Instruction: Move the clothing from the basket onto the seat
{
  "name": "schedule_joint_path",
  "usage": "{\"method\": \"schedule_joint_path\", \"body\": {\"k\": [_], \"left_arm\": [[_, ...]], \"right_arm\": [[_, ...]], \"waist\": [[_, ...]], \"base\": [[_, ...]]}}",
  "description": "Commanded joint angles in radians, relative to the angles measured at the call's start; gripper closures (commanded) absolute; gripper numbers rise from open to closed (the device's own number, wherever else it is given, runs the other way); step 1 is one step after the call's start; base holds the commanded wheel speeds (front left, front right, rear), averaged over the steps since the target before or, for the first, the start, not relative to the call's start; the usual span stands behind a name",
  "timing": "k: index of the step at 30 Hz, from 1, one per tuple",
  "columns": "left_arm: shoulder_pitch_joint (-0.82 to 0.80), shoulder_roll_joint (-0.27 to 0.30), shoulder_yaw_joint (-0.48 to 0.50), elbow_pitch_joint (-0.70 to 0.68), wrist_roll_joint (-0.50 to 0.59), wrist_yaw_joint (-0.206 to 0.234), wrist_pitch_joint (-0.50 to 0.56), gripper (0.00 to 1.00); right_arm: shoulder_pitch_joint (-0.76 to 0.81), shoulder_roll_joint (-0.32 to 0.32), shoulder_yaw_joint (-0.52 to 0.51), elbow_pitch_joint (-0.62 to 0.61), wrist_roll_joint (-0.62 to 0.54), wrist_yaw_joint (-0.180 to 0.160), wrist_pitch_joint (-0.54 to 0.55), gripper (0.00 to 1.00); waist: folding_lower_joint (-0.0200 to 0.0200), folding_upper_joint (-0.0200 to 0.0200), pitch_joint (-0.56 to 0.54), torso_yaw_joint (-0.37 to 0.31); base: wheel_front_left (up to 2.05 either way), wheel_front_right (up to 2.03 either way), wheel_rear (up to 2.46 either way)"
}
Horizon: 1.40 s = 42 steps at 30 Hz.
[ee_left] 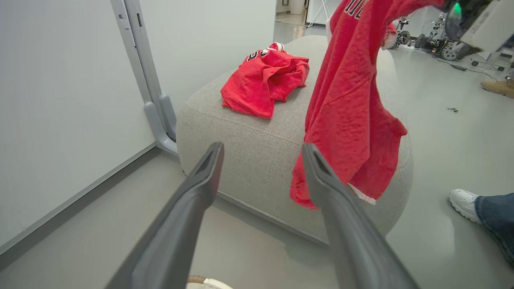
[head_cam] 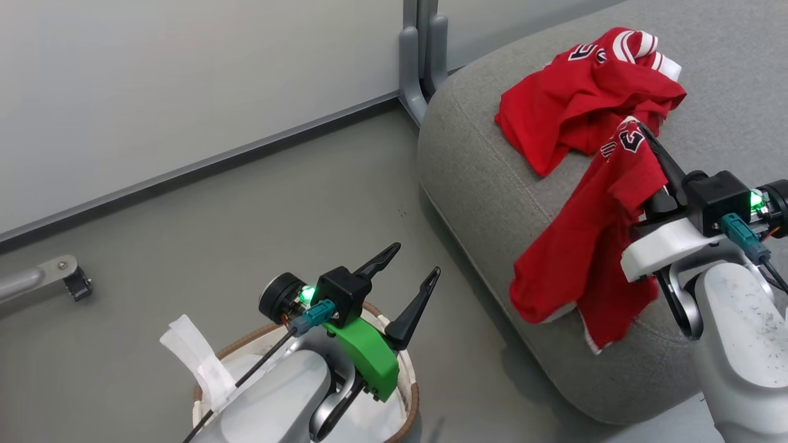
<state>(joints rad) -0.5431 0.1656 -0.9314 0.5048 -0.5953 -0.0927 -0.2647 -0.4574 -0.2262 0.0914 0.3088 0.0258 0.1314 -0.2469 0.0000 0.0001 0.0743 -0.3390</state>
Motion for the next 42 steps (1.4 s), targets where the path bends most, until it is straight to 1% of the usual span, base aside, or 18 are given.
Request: {"method": "schedule_joint_path", "body": {"k": [1, 7, 9, 13, 15, 19, 23, 24, 25, 29, 31, 33, 36, 38, 42], "left_arm": [[-0.006, 0.001, 0.009, 0.004, 0.014, -0.004, 0.001, 0.00], [-0.027, 0.002, 0.008, -0.004, 0.036, -0.006, 0.001, 0.00], [-0.032, 0.003, 0.005, -0.009, 0.046, -0.007, 0.001, 0.00], [-0.048, 0.004, 0.006, -0.029, 0.058, -0.011, 0.001, 0.00], [-0.056, 0.009, 0.002, -0.037, 0.068, -0.010, 0.001, 0.00], [-0.071, 0.016, 0.011, -0.069, 0.082, 0.001, 0.001, 0.00], [-0.090, 0.031, 0.014, -0.105, 0.102, 0.015, 0.001, 0.00], [-0.095, 0.036, 0.018, -0.112, 0.107, 0.019, 0.001, 0.00], [-0.101, 0.041, 0.020, -0.124, 0.113, 0.024, 0.001, 0.00], [-0.136, 0.062, 0.023, -0.168, 0.141, 0.038, 0.005, 0.00], [-0.157, 0.065, 0.026, -0.190, 0.151, 0.044, 0.005, 0.00], [-0.176, 0.066, 0.025, -0.207, 0.161, 0.046, 0.006, 0.00], [-0.201, 0.068, 0.021, -0.229, 0.174, 0.049, 0.017, 0.00], [-0.214, 0.070, 0.017, -0.237, 0.182, 0.050, 0.025, 0.00], [-0.224, 0.082, 0.015, -0.252, 0.189, 0.056, 0.038, 0.00]], "right_arm": [[-0.004, 0.005, -0.001, 0.006, 0.004, -0.001, -0.006, 1.00], [-0.045, -0.005, -0.005, 0.052, 0.025, -0.001, -0.009, 1.00], [-0.076, -0.023, 0.000, 0.081, 0.030, -0.001, -0.006, 1.00], [-0.181, -0.049, 0.005, 0.127, 0.054, -0.001, 0.001, 1.00], [-0.243, -0.074, 0.005, 0.137, 0.071, -0.001, 0.015, 1.00], [-0.382, -0.150, -0.001, 0.138, 0.075, -0.001, 0.051, 1.00], [-0.556, -0.265, -0.028, 0.139, 0.085, -0.001, 0.114, 1.00], [-0.593, -0.284, -0.039, 0.142, 0.089, -0.001, 0.125, 1.00], [-0.642, -0.321, -0.059, 0.149, 0.080, -0.001, 0.144, 1.00], [-0.796, -0.417, -0.106, 0.187, 0.036, -0.001, 0.196, 1.00], [-0.852, -0.461, -0.113, 0.211, 0.012, -0.001, 0.204, 1.00], [-0.874, -0.492, -0.116, 0.247, -0.001, -0.001, 0.200, 1.00], [-0.861, -0.516, -0.137, 0.321, -0.012, -0.001, 0.190, 1.00], [-0.834, -0.499, -0.184, 0.385, -0.012, -0.001, 0.173, 1.00], [-0.739, -0.436, -0.278, 0.520, -0.048, -0.001, 0.107, 1.00]], "waist": [[0.0000, -0.0001, 0.029, -0.025], [0.0000, -0.0001, 0.076, -0.028], [0.0000, -0.0001, 0.096, -0.023], [0.0000, -0.0001, 0.148, -0.001], [0.0000, -0.0001, 0.176, 0.014], [0.0000, -0.0001, 0.228, 0.049], [0.0000, -0.0001, 0.291, 0.097], [0.0000, -0.0001, 0.304, 0.105], [0.0000, -0.0001, 0.325, 0.116], [0.0000, -0.0001, 0.403, 0.160], [0.0000, -0.0001, 0.443, 0.185], [0.0000, -0.0001, 0.478, 0.206], [0.0000, -0.0001, 0.526, 0.225], [0.0000, -0.0001, 0.553, 0.232], [0.0000, -0.0001, 0.588, 0.233]], "base": [[0.00, 0.00, 0.00], [0.00, 0.00, 0.00], [0.00, 0.00, 0.00], [0.00, 0.00, 0.00], [0.00, 0.00, 0.00], [0.00, 0.00, 0.00], [0.00, 0.00, 0.00], [0.00, 0.00, 0.00], [0.00, 0.00, 0.00], [0.00, 0.00, 0.00], [0.00, 0.00, 0.00], [0.00, 0.00, 0.00], [0.00, 0.00, 0.00], [0.00, 0.00, 0.00], [0.00, 0.00, 0.00]]}}
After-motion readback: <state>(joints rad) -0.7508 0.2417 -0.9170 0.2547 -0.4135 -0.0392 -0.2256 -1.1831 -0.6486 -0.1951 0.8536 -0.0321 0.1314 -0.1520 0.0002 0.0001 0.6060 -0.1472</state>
